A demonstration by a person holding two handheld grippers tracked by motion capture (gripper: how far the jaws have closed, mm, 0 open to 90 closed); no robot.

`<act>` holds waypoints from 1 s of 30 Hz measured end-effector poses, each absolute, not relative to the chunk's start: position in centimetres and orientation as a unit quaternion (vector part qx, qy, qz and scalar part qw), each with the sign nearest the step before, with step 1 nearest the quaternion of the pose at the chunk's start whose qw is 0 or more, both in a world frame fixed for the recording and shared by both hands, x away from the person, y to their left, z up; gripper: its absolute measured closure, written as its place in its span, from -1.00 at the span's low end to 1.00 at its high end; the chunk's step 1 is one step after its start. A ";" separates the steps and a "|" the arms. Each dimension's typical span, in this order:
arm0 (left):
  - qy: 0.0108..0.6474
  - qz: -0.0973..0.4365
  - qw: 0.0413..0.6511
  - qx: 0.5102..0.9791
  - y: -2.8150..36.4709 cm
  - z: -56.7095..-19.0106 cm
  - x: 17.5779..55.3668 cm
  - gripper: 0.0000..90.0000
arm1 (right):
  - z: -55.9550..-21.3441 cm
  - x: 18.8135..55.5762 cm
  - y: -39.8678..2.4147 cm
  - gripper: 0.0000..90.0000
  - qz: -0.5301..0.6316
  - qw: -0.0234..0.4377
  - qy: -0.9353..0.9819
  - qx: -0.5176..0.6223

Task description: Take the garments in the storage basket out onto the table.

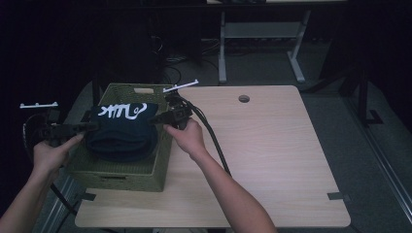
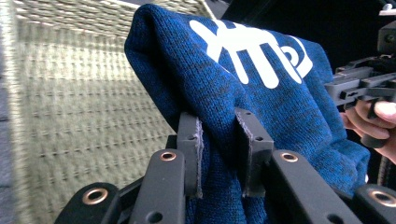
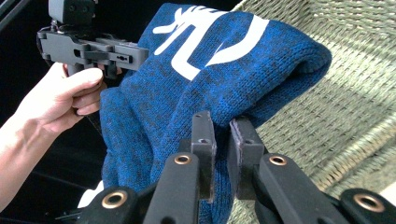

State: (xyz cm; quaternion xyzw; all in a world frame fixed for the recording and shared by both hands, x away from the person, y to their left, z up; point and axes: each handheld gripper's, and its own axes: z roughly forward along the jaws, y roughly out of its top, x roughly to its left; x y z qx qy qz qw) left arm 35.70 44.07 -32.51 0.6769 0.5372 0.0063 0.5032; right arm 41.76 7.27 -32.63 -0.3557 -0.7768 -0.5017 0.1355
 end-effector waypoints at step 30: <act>0.567 0.016 0.412 0.713 44.1 -36.1 39.2 0.61 | -36.5 43.8 10.1 0.81 -0.448 0.115 -0.798 -0.387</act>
